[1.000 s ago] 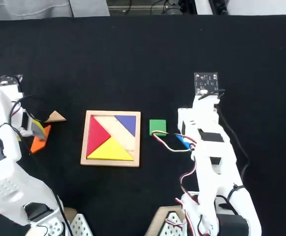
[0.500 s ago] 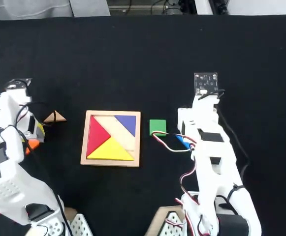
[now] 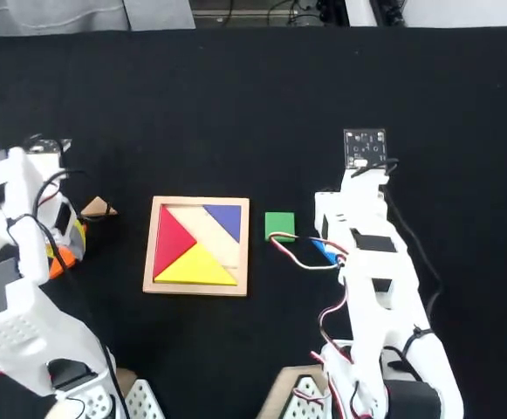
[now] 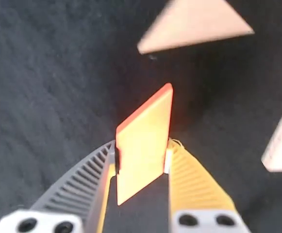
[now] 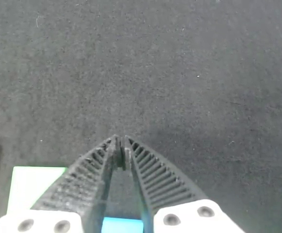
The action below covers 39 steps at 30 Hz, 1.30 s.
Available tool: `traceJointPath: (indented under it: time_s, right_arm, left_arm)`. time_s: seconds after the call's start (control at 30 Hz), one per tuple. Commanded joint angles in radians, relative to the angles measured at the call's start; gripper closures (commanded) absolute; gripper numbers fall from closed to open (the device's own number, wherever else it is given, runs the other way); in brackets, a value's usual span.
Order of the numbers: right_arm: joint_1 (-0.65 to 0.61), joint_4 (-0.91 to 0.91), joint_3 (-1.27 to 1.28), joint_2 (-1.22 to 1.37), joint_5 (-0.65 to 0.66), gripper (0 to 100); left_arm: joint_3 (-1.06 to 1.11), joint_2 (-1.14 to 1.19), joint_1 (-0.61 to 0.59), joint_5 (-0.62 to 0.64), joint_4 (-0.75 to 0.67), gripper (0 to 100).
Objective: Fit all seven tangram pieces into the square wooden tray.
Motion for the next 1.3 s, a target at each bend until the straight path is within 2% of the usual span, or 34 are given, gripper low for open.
traceJointPath:
  time_s: [0.0, 0.13, 0.27, 0.4, 0.53, 0.7, 1.0, 1.2, 1.27]
  right_arm:
    - [-0.012, -0.02, -0.007, -0.035, 0.012, 98.7]
    - [-0.012, -0.02, -0.007, -0.035, 0.012, 98.7]
    - [-0.011, -0.02, -0.008, -0.035, 0.012, 98.7]
    - [-0.011, -0.02, -0.008, -0.036, 0.012, 98.7]
    - [-0.011, -0.02, -0.008, -0.036, 0.012, 98.7]
    - [-0.011, -0.02, -0.008, -0.036, 0.012, 98.7]
    - [-0.011, -0.02, -0.008, -0.036, 0.012, 98.7]
    - [-0.009, -0.02, -0.008, -0.036, 0.012, 98.7]
    - [-0.009, -0.02, -0.008, -0.036, 0.012, 98.7]
  left_arm:
    - [-0.122, -0.021, 0.068, -0.046, 0.152, 95]
    - [-0.194, -0.021, 0.136, -0.046, 0.23, 95]
    - [-0.245, -0.021, 0.199, 0.012, 0.282, 95]
    - [-0.263, -0.044, 0.252, 0.064, 0.287, 95]
    - [-0.288, -0.169, 0.289, 0.118, 0.285, 95]
    - [-0.349, -0.345, 0.291, 0.201, 0.285, 95]
    - [-0.246, -0.359, 0.291, 0.201, 0.287, 94]
    - [-0.239, -0.364, 0.282, 0.199, 0.287, 81]
    - [-0.239, -0.364, 0.282, 0.199, 0.287, 80]
